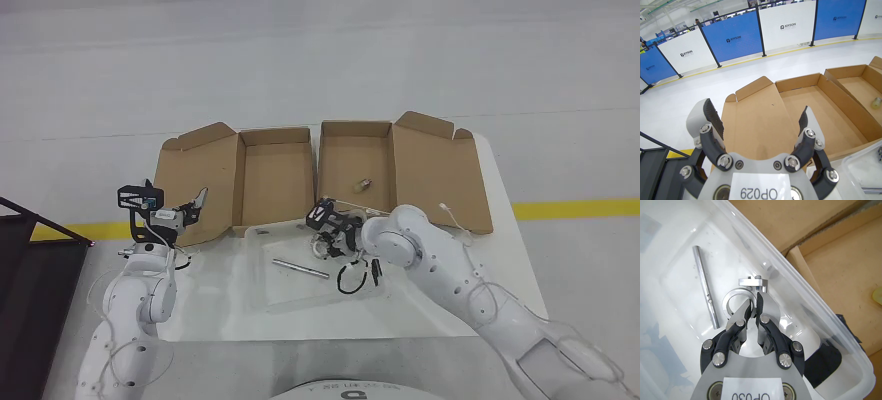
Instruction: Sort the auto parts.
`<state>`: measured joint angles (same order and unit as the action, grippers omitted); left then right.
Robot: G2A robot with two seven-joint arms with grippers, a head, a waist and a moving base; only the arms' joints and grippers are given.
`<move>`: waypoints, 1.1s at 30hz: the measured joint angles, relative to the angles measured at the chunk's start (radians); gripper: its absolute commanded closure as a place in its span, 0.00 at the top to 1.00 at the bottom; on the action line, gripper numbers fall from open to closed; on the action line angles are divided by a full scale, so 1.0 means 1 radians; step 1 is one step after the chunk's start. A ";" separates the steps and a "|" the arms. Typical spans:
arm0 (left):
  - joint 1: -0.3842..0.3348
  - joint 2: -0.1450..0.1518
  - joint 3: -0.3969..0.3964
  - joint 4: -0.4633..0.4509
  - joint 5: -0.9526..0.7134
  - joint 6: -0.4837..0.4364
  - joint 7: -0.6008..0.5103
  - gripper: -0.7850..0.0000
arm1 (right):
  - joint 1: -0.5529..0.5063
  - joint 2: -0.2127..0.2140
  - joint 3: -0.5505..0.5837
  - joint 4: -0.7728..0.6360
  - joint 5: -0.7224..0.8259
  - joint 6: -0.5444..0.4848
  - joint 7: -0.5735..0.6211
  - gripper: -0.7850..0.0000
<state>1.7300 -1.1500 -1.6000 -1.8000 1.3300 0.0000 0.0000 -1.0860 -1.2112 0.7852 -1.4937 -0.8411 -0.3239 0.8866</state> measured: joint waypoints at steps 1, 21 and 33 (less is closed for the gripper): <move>0.000 0.000 0.000 0.000 0.000 0.000 0.000 1.00 | -0.013 0.005 0.019 -0.012 0.029 -0.026 -0.017 0.00; 0.000 0.000 0.000 0.000 0.000 0.000 0.000 1.00 | -0.115 0.043 0.169 0.007 0.688 -0.637 -0.319 0.00; 0.000 0.000 0.000 0.000 0.000 0.000 0.000 1.00 | -0.086 0.054 0.103 0.034 1.322 -0.688 -0.123 0.00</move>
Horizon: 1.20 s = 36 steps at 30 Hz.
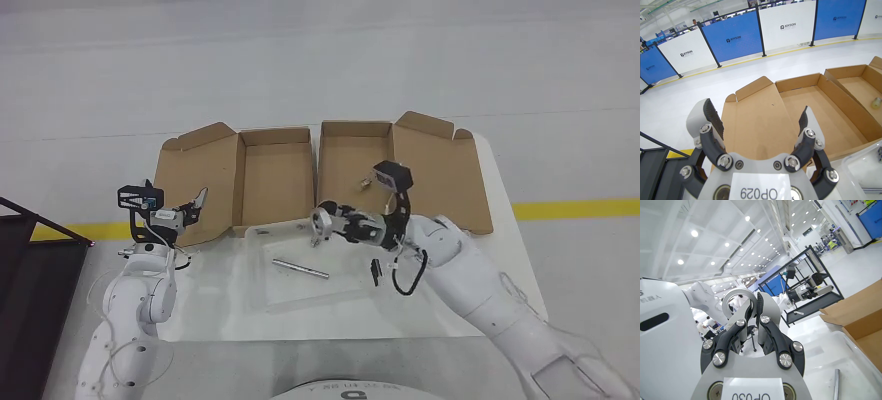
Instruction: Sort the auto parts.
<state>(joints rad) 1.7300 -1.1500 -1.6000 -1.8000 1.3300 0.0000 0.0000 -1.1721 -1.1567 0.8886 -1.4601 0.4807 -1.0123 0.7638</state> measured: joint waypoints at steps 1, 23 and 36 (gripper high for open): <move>0.000 0.000 0.000 0.000 0.000 0.000 0.000 1.00 | 0.000 0.000 0.000 0.000 0.047 0.000 0.013 0.00; 0.000 0.000 0.000 0.000 0.000 0.000 0.000 1.00 | 0.066 -0.018 -0.025 -0.019 0.026 0.052 -0.014 0.00; 0.000 0.000 0.000 0.000 0.000 0.000 0.000 1.00 | 0.082 -0.004 0.046 0.022 0.084 0.056 0.029 0.00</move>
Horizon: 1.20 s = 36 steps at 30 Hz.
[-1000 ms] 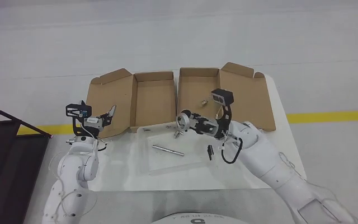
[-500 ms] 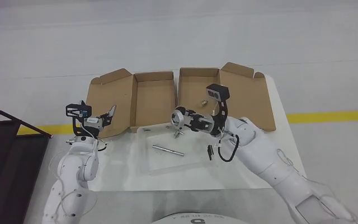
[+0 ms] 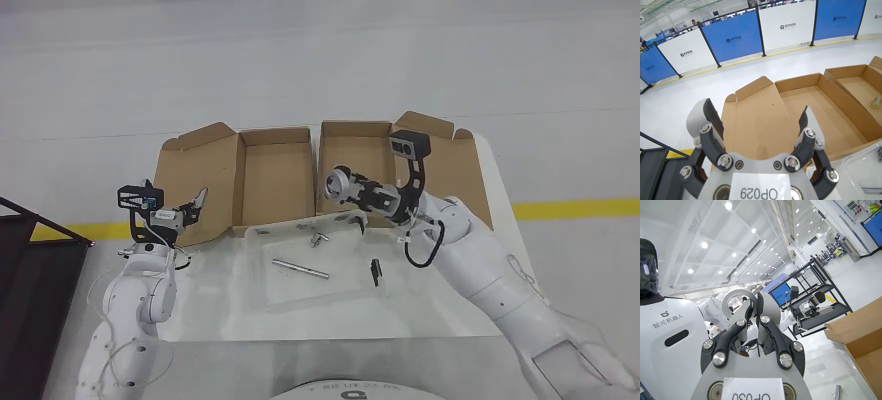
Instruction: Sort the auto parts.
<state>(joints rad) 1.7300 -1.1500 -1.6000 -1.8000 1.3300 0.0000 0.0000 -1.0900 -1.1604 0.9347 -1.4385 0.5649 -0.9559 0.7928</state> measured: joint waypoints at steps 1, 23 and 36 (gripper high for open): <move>0.000 0.000 0.000 0.000 0.000 0.000 0.000 1.00 | 0.000 0.000 0.000 0.000 0.000 0.000 0.000 0.00; 0.000 0.000 0.000 0.000 0.000 0.000 0.000 1.00 | -0.109 -0.016 0.164 -0.141 -0.761 0.352 -0.610 0.00; 0.000 0.000 0.000 0.000 0.000 0.000 0.000 1.00 | -0.196 -0.025 0.197 -0.202 -1.006 0.611 -0.794 0.00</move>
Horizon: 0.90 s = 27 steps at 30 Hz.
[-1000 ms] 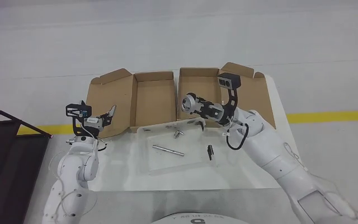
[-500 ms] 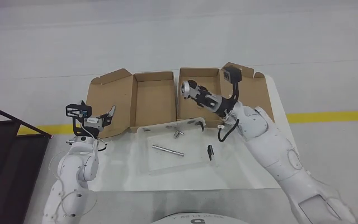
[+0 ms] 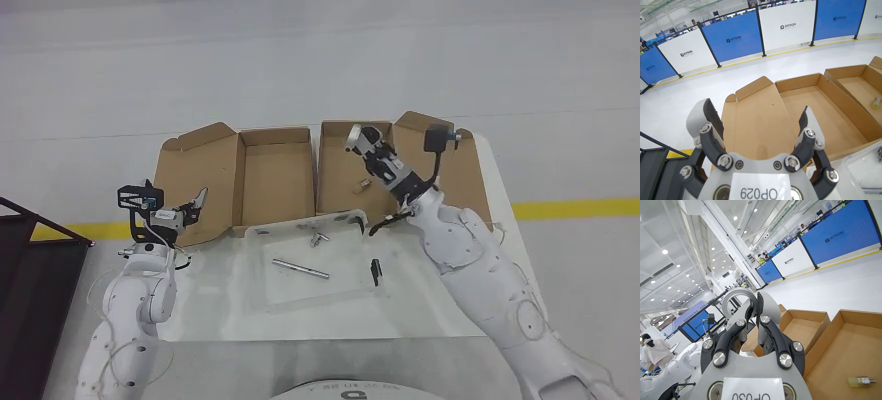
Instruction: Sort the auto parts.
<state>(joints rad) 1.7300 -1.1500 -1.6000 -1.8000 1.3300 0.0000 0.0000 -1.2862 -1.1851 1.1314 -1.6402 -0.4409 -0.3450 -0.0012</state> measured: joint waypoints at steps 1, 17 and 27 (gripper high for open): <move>0.000 0.000 0.000 0.000 0.000 0.000 0.000 1.00 | 0.003 -0.002 0.002 0.018 -0.019 0.047 -0.008 0.00; 0.000 0.000 0.000 0.000 0.000 0.000 0.000 1.00 | 0.079 -0.015 -0.057 0.189 -0.466 0.591 0.191 0.00; 0.000 0.000 0.000 0.000 0.000 0.000 0.000 1.00 | 0.144 -0.040 -0.111 0.262 -0.473 0.543 0.238 0.07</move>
<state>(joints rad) 1.7300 -1.1500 -1.6000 -1.8000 1.3300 0.0000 0.0000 -1.1423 -1.2252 1.0206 -1.3781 -0.9141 0.1983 0.2373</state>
